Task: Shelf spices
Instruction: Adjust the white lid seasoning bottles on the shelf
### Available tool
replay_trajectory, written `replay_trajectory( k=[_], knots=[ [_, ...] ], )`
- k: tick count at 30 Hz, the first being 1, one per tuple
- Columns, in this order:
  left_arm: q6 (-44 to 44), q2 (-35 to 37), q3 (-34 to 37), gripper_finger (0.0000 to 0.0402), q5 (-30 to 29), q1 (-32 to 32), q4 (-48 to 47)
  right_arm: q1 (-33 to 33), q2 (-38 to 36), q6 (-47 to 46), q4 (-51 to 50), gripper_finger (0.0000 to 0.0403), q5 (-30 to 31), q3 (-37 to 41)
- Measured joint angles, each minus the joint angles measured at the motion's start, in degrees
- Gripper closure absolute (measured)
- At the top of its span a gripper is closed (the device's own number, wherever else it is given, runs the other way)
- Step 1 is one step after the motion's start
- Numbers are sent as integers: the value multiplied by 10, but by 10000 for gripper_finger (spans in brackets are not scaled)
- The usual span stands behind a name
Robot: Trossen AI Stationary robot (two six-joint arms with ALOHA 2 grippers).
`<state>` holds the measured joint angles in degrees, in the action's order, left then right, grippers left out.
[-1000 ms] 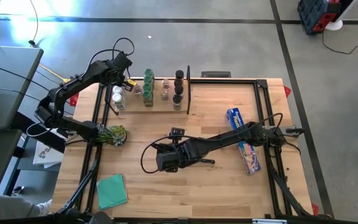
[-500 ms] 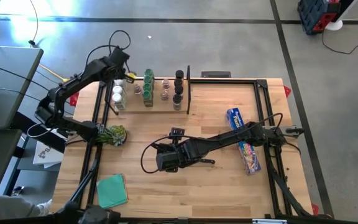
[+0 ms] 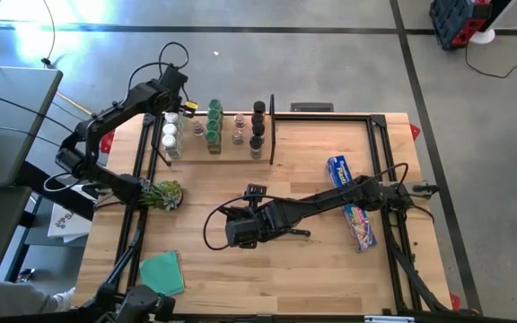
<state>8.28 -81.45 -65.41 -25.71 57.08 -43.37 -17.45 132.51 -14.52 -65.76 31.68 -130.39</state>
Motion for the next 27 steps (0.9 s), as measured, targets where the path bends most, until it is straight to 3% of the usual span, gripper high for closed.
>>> replay_trajectory(
  k=[27],
  knots=[
    [22,-2,-1,401,-3,-6,-48,0,0,0,0,77,0,0]
  ],
)
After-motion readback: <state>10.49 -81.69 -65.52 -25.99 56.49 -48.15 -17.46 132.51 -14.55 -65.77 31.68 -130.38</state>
